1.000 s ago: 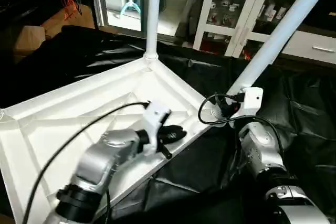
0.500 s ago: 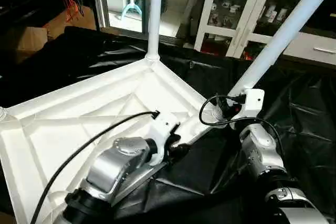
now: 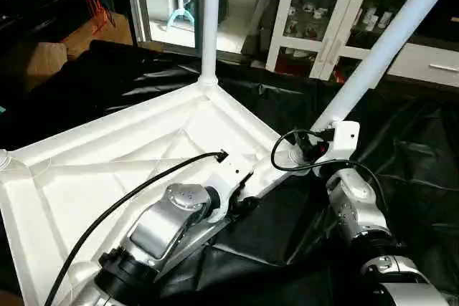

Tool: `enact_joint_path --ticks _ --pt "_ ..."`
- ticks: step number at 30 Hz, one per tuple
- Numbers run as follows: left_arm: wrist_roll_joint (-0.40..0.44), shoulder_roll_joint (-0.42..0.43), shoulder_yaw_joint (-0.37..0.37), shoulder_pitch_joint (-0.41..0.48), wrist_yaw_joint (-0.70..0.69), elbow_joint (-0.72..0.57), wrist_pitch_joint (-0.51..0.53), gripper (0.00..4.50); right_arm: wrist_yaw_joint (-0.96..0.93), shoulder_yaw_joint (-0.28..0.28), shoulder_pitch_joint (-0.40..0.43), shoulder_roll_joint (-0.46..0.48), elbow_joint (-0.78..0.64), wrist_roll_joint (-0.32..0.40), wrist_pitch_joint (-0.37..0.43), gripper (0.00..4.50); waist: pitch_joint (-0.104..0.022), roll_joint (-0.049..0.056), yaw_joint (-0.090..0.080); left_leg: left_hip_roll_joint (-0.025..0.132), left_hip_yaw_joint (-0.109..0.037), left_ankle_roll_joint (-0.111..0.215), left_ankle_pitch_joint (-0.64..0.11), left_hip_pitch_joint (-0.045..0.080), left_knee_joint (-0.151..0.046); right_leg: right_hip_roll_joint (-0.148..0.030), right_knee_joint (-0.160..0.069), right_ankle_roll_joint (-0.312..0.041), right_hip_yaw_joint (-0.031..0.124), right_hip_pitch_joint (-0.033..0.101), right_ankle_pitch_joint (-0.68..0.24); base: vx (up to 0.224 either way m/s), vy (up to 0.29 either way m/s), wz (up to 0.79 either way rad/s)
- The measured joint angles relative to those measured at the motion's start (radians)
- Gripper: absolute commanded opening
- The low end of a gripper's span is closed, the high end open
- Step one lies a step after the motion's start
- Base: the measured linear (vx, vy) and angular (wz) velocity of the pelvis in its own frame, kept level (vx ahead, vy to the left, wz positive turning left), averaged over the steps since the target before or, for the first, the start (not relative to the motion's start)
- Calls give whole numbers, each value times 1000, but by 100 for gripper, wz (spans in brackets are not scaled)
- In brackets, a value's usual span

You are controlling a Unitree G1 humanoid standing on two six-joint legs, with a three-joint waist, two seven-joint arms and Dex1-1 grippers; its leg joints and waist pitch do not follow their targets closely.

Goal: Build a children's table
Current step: Insert table leg to table base

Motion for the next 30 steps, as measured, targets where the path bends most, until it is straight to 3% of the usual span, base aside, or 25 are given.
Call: enact_joint_path --ticks 2,3,7,9,16,22,30 --pt "1 4 -4 -3 -8 1 2 186 0 0 0 0 1 0 1 193 0 0 0 0 0 0 0 0 1 0 1 0 0 0 0 0 0 0" --pt "1 9 -7 -8 -14 5 8 158 0 -1 0 1 2 0 1 193 0 0 0 0 0 0 0 0 1 0 1 0 0 0 0 0 0 0" --pt "1 25 -37 -35 -48 12 43 152 0 -2 -4 1 6 -3 7 193 -2 4 -1 0 -1 -1 1 1 0 0 3 -1 0 0 0 0 0 0" --pt "2 35 -48 -44 -58 12 59 117 1 -2 -5 1 6 -4 10 193 -4 8 -2 0 0 -1 1 2 0 0 3 -1 0 0 -1 0 0 0" --pt "5 33 -65 -56 -70 18 88 70 1 -5 -10 1 9 -5 20 193 -5 12 -3 0 0 -1 1 2 1 0 4 -1 0 0 -1 0 0 0" --pt "3 27 -57 -57 -70 35 63 25 0 -9 -16 0 18 -5 23 193 -5 14 0 0 -1 0 1 3 0 -1 6 -2 0 0 -1 0 0 0" --pt "5 39 -43 -53 -77 51 23 0 2 -9 -19 2 21 -5 26 193 -3 19 3 0 -1 0 1 8 -1 -1 14 -15 0 -2 -10 0 0 0"
